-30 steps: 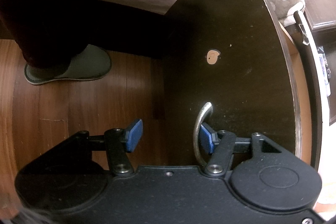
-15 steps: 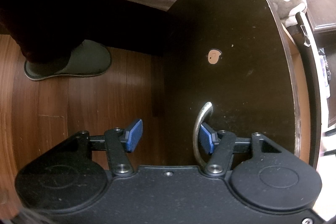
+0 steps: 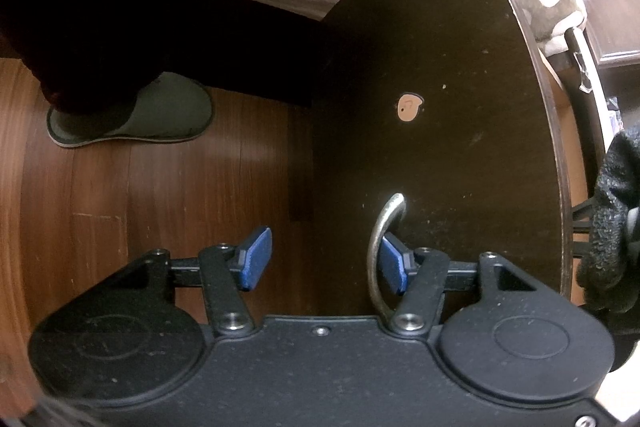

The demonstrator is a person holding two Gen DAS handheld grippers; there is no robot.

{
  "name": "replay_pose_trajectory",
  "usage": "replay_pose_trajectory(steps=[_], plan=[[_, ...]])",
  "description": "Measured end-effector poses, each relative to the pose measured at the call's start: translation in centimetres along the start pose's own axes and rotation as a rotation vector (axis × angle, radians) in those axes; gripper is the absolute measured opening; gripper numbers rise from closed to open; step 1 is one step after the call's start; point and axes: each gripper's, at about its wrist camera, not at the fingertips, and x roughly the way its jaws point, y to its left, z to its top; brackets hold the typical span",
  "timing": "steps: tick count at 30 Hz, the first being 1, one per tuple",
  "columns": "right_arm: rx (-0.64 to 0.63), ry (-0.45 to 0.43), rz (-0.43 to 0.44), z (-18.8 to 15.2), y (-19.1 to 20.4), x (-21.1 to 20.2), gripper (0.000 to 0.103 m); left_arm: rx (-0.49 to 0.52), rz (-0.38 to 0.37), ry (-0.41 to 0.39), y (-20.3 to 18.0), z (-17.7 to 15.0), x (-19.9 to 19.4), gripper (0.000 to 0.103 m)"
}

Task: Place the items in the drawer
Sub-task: 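Carry the wooden disc into the open drawer and open the left gripper, then withdraw the left gripper from the drawer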

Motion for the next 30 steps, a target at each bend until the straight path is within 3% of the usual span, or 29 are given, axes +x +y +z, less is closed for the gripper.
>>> replay_pose_trajectory(steps=[1, 2, 10, 15, 30], plan=[[-0.002, -0.001, 0.000, 0.0, 0.0, 0.0, 0.060, -0.012, -0.007, -0.008, 0.1, -0.2, -0.4, 0.048], [0.000, 0.001, -0.001, 0.1, 0.0, 0.0, 0.060, -0.027, -0.014, -0.019, 0.2, -0.4, -0.9, 0.051], [0.011, -0.006, -0.005, -0.1, 0.2, -0.2, 0.060, -0.167, 0.040, -0.140, 1.0, -4.1, -7.9, 0.052], [0.034, -0.022, -0.008, -0.9, 0.2, -0.2, 0.059, -0.283, 0.069, -0.155, 1.1, -7.2, -10.6, 0.055], [0.106, -0.034, -0.053, -0.8, 0.9, 0.3, 0.060, -0.315, 0.061, -0.274, 1.3, -11.8, -15.3, 0.056]])
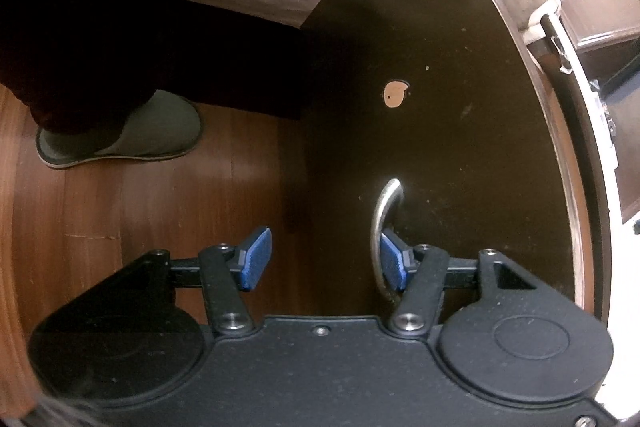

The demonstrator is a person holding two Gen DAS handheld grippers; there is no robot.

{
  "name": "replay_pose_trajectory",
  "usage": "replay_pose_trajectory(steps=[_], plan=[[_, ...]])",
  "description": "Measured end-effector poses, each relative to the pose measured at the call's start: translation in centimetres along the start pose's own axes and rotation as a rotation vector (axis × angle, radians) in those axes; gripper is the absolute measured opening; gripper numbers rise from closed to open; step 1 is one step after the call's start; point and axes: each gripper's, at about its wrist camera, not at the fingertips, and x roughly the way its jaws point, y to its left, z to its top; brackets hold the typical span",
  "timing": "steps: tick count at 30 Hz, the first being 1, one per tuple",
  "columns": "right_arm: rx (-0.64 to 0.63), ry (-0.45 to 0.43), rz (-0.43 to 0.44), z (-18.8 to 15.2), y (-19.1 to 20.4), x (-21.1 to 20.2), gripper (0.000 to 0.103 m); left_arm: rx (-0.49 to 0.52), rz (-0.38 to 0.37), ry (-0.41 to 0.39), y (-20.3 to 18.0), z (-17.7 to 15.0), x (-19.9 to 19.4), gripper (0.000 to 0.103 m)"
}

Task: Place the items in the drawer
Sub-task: 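Withdraw the left gripper from the drawer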

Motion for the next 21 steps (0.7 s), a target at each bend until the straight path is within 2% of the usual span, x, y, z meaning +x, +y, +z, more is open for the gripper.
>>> replay_pose_trajectory(steps=[5, 10, 13, 18, 21], plan=[[0.011, 0.045, -0.041, 1.0, 0.8, 0.7, 0.059, -0.034, -0.028, -0.054, 1.0, -1.3, -1.1, 0.056], [-0.001, 0.073, -0.131, 1.3, 1.7, 1.0, 0.049, -0.052, -0.015, -0.146, 2.0, -3.5, -1.7, 0.056], [-0.008, 0.079, -0.169, 1.4, 2.2, 1.3, 0.048, -0.048, -0.007, -0.200, 2.6, -4.9, -1.9, 0.056], [-0.024, 0.078, -0.238, 1.4, 2.4, 1.2, 0.031, 0.030, 0.032, -0.241, 3.6, -6.6, -1.8, 0.056], [-0.024, 0.070, -0.260, 1.3, 2.4, 1.2, 0.025, 0.031, 0.013, -0.261, 4.8, -7.3, -2.0, 0.056]])
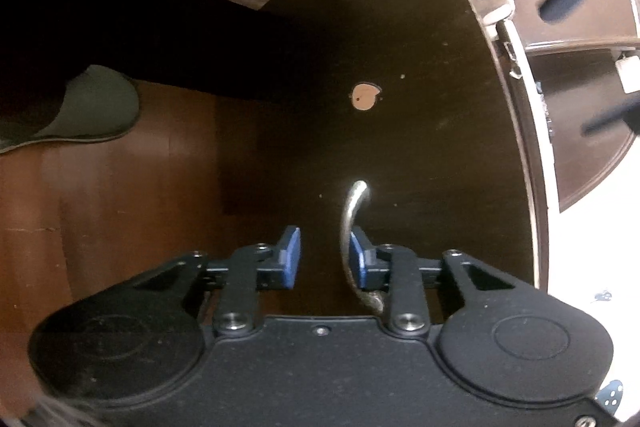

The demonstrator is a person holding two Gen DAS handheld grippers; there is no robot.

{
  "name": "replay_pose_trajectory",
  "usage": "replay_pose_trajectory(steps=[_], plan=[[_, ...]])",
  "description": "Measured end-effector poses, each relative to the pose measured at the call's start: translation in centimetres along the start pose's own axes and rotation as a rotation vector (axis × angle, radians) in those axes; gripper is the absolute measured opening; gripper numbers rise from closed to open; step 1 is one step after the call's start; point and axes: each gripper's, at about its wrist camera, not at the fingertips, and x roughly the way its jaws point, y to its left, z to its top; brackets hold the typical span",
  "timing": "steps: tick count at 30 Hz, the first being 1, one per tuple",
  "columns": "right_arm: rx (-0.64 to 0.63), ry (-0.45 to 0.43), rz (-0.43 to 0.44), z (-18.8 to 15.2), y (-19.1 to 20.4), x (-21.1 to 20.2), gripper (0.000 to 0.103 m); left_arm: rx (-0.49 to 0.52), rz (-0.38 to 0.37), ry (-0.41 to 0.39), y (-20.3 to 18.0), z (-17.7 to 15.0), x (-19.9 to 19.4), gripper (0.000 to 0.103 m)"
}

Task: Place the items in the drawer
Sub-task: 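Withdraw the left gripper from the drawer, then push the drawer shut by its metal handle with the right gripper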

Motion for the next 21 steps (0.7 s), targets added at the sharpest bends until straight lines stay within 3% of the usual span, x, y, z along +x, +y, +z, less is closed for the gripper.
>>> replay_pose_trajectory(steps=[5, 13, 21], plan=[[0.007, 0.007, -0.088, 0.3, 0.5, -0.1, 0.007, -0.006, -0.006, -0.027, 1.9, -0.2, -0.5, 0.056], [0.003, 0.018, -0.165, 0.4, 0.3, -0.3, 0.003, -0.083, -0.092, -0.095, 3.6, 0.7, -1.1, 0.056], [0.073, 0.040, -0.128, 0.8, -2.0, -1.3, 0.001, -0.165, -0.155, -0.120, 5.2, 1.1, -1.3, 0.056]])
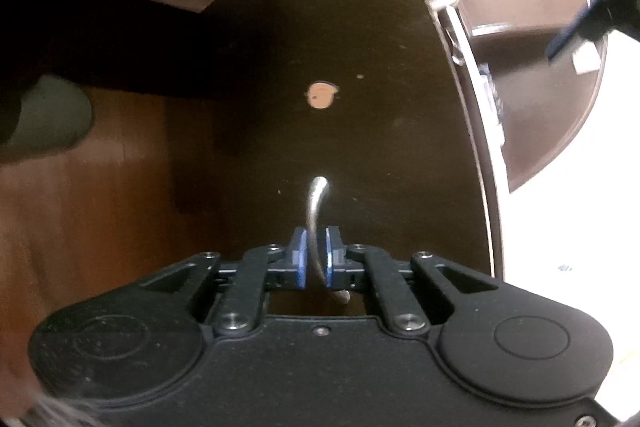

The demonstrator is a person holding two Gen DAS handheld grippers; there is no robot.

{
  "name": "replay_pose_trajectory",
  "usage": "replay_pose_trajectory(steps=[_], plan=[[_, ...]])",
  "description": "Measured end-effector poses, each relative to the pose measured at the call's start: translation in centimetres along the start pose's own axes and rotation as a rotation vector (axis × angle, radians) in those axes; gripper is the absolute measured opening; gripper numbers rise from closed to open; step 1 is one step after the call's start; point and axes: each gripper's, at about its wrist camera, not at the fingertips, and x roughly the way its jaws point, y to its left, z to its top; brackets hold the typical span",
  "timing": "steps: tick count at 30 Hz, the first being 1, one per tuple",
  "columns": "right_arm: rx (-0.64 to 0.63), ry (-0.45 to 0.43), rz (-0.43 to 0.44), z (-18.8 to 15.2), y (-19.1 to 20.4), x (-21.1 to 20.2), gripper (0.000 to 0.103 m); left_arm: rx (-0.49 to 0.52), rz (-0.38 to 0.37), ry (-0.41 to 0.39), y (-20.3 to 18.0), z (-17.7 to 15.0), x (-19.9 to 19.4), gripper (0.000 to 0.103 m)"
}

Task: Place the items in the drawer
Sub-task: 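Push the drawer shut by its metal handle with the right gripper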

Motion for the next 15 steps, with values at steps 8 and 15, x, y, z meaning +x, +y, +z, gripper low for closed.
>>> replay_pose_trajectory(steps=[8, 15], plan=[[0.026, 0.023, -0.042, 0.4, -0.6, 1.9, 0.004, -0.069, -0.021, -0.002, 1.5, 0.4, 0.3, 0.056], [0.032, 0.049, -0.078, 1.4, -2.2, 5.3, 0.004, -0.097, -0.022, 0.015, 2.3, 0.5, 0.8, 0.056]])
